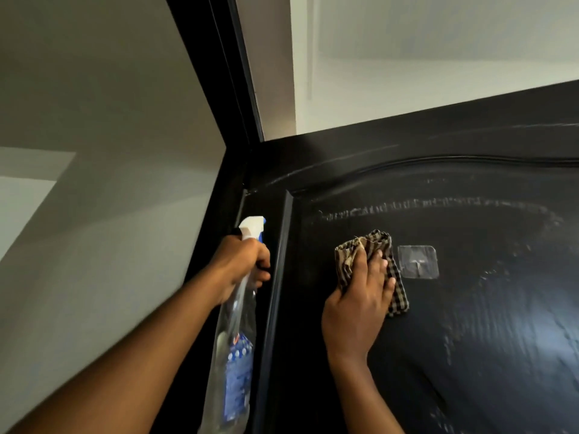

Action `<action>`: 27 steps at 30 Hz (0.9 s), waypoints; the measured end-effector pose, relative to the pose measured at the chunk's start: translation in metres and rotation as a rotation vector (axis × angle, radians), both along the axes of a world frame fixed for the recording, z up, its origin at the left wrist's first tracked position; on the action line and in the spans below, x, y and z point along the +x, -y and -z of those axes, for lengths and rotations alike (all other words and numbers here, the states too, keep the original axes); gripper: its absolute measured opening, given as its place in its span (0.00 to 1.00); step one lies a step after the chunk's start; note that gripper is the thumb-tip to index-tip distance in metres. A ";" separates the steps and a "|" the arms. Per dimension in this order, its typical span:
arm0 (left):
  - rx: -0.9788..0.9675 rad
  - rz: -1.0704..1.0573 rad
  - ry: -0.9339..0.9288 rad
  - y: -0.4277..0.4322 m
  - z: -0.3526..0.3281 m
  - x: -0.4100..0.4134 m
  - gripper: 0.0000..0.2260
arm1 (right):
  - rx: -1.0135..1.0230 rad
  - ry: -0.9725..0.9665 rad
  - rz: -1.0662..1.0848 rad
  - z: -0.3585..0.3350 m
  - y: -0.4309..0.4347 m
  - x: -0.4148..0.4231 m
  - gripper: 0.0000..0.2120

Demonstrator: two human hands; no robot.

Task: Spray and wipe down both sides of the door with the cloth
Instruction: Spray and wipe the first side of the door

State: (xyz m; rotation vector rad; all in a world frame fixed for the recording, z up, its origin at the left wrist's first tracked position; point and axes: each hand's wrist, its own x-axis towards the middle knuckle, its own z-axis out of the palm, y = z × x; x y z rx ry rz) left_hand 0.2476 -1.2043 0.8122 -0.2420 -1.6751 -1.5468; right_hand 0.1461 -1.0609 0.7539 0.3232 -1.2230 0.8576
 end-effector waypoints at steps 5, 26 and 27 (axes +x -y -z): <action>-0.015 -0.076 -0.080 0.040 -0.049 -0.002 0.06 | 0.055 -0.006 0.080 -0.017 0.038 -0.015 0.33; -0.040 -0.149 -0.168 0.039 -0.107 -0.041 0.04 | 0.330 -0.133 0.469 -0.094 0.081 -0.056 0.23; -0.061 -0.135 -0.162 0.037 -0.108 -0.041 0.04 | 0.340 -0.127 0.486 -0.093 0.079 -0.057 0.23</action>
